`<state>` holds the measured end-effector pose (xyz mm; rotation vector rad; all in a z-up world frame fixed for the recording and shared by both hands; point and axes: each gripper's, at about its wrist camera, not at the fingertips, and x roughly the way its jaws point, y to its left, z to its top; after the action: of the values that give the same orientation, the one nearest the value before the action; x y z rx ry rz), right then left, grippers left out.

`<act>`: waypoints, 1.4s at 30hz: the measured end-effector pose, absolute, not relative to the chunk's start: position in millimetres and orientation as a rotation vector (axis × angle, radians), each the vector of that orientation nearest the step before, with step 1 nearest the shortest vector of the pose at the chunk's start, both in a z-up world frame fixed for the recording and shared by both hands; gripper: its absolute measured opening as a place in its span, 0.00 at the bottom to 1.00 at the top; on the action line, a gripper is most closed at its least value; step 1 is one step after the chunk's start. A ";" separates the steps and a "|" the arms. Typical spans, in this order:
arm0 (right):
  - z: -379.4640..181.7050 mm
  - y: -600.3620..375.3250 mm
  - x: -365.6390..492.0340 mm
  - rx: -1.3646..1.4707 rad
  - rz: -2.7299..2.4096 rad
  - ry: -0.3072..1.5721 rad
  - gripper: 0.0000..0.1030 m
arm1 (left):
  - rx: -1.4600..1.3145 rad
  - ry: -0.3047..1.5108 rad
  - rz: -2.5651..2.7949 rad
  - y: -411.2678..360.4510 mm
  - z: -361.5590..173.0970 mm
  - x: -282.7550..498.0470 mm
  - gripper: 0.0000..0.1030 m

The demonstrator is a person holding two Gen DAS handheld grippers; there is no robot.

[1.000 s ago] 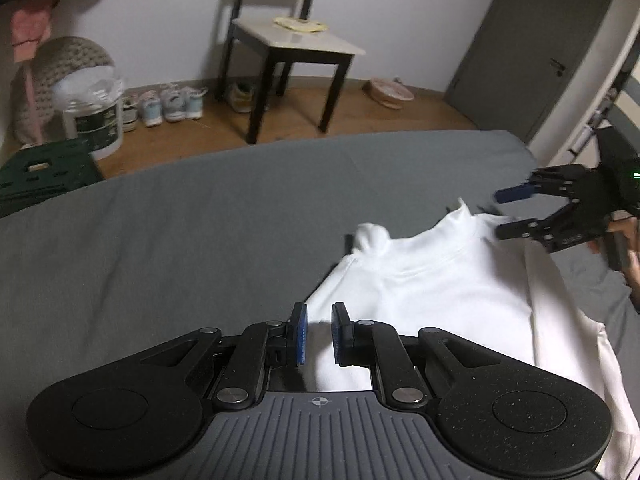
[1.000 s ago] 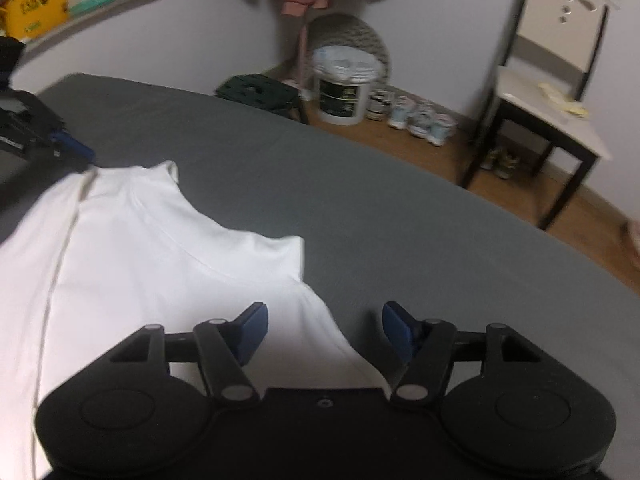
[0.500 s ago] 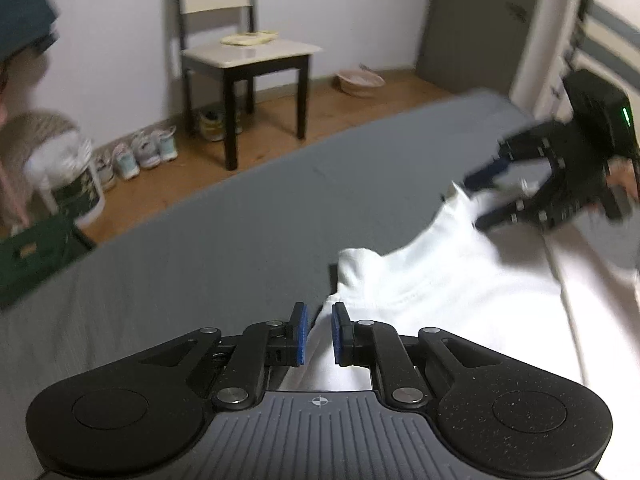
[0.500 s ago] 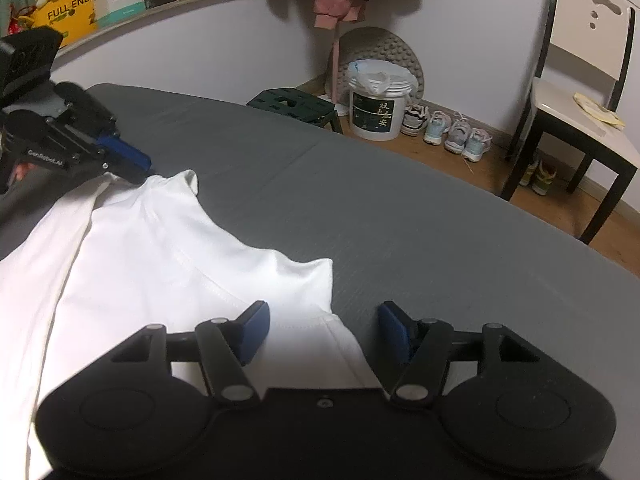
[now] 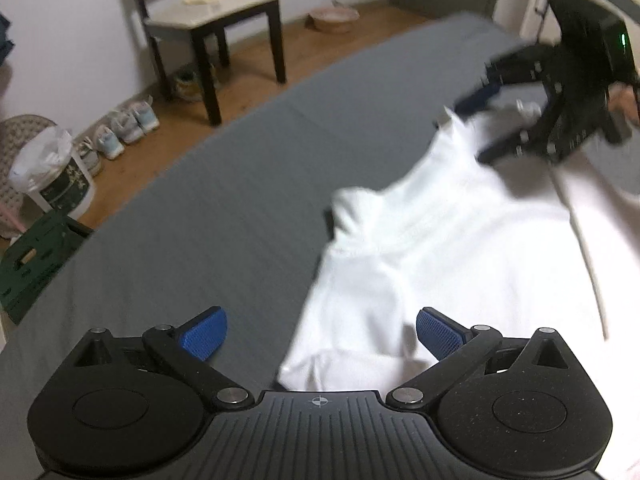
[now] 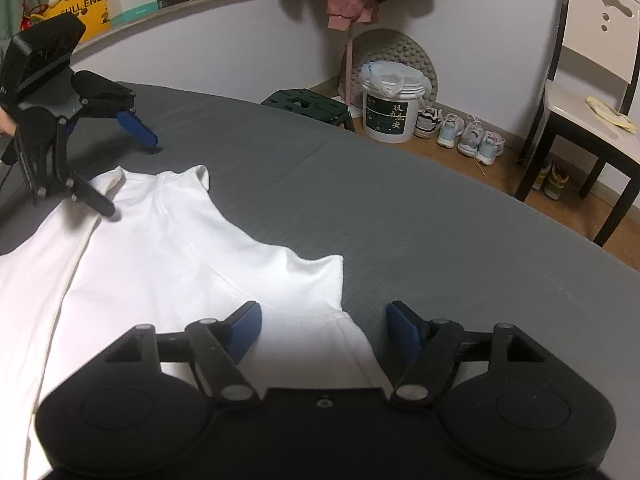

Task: Fold clothes

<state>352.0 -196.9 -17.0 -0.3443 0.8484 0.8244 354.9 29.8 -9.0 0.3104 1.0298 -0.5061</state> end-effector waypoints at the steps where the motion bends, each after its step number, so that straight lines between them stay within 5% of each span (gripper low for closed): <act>1: -16.1 -195.3 353.6 -0.349 0.824 0.852 0.68 | 0.285 1.050 -0.511 27.3 -12.7 357.7 1.00; 7: -13.9 -193.2 356.4 -0.346 0.831 0.859 0.65 | 0.303 1.035 -0.469 7.5 -28.5 366.1 0.94; 9: -14.4 -195.4 356.4 -0.333 0.827 0.854 0.61 | 0.291 1.006 -0.450 8.0 -29.1 368.6 0.81; 11: -14.9 -197.9 357.3 -0.317 0.820 0.852 0.57 | 0.258 0.985 -0.440 12.6 -27.8 371.4 0.46; 13: -15.6 -199.7 356.9 -0.318 0.813 0.848 0.52 | 0.224 0.981 -0.439 17.7 -27.9 374.1 0.39; 16: -15.7 -199.1 352.9 -0.304 0.824 0.840 0.26 | 0.208 0.968 -0.460 18.6 -31.0 372.6 0.13; 17: -15.1 -197.6 351.1 -0.307 0.828 0.837 0.16 | 0.225 0.955 -0.457 18.1 -31.4 369.7 0.10; 19: -13.1 -193.8 347.3 -0.329 0.824 0.829 0.13 | 0.228 0.937 -0.445 18.5 -31.8 366.1 0.05; 31: 48.9 -207.7 263.0 -0.345 0.842 0.651 0.09 | 0.353 0.725 -0.470 5.7 30.7 281.3 0.04; 42: 78.1 -250.2 88.8 -0.367 0.870 0.521 0.09 | 0.460 0.629 -0.526 -48.1 71.9 94.8 0.04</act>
<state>88.8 -250.2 78.1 -0.3672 0.5211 0.8704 94.8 -48.1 71.9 0.4596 0.6286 -0.5259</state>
